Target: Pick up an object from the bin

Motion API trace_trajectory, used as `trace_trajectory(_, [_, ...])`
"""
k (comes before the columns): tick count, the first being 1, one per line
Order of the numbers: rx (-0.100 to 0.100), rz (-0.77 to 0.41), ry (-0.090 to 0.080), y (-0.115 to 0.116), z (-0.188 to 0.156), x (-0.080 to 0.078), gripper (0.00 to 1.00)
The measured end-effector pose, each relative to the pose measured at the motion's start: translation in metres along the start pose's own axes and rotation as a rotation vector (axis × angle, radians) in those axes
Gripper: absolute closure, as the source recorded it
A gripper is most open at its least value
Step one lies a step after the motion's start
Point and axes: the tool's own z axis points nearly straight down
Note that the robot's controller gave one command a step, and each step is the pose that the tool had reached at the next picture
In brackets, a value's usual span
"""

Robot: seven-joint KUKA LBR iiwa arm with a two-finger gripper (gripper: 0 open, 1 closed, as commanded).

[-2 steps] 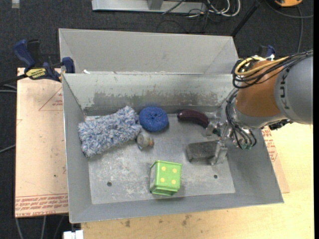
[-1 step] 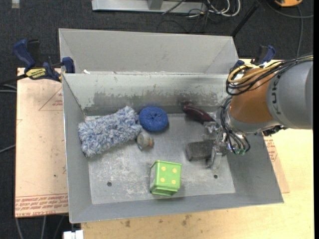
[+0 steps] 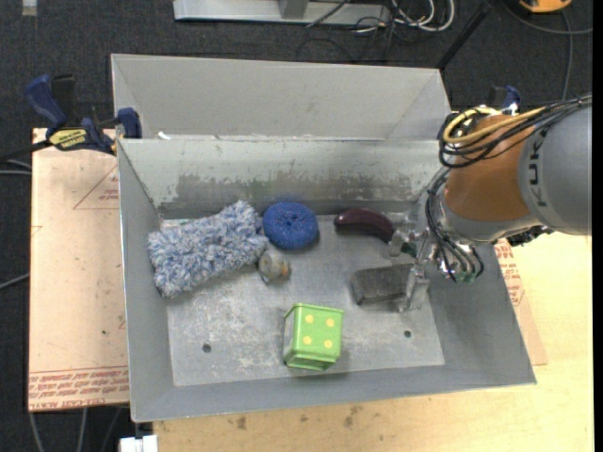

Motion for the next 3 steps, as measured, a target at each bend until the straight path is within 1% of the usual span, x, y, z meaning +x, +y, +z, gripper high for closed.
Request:
trace_trajectory(1, [0.004, 0.029, -0.003, 0.0131, 0.0029, 0.0071, 1.0])
trace_trajectory(2, [0.005, 0.028, -0.003, 0.0132, 0.0029, 0.0071, 1.0])
trace_trajectory(3, [0.004, 0.029, 0.002, 0.0133, -0.0015, 0.0082, 1.0])
